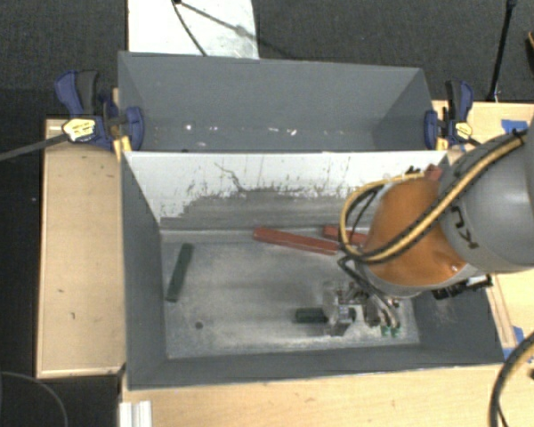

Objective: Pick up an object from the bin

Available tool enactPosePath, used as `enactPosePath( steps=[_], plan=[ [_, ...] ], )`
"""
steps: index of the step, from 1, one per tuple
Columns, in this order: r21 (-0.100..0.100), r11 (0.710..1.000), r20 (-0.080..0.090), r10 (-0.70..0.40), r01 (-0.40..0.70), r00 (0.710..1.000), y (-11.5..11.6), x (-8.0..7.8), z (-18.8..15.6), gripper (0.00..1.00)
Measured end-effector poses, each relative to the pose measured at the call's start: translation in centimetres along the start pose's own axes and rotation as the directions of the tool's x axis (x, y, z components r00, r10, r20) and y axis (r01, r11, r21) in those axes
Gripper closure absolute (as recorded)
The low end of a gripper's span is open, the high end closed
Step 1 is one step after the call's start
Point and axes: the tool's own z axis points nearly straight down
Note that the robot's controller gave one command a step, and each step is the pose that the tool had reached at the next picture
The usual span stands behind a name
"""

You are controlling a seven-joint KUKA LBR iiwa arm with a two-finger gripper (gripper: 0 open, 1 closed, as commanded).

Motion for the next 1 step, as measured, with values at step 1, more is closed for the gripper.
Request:
enactPosePath(
  steps=[1],
  plan=[
    [0.002, 1.000, 0.011, -0.030, 0.030, 0.999, -4.43, -4.72, -16.43, 1.00]
  ],
)
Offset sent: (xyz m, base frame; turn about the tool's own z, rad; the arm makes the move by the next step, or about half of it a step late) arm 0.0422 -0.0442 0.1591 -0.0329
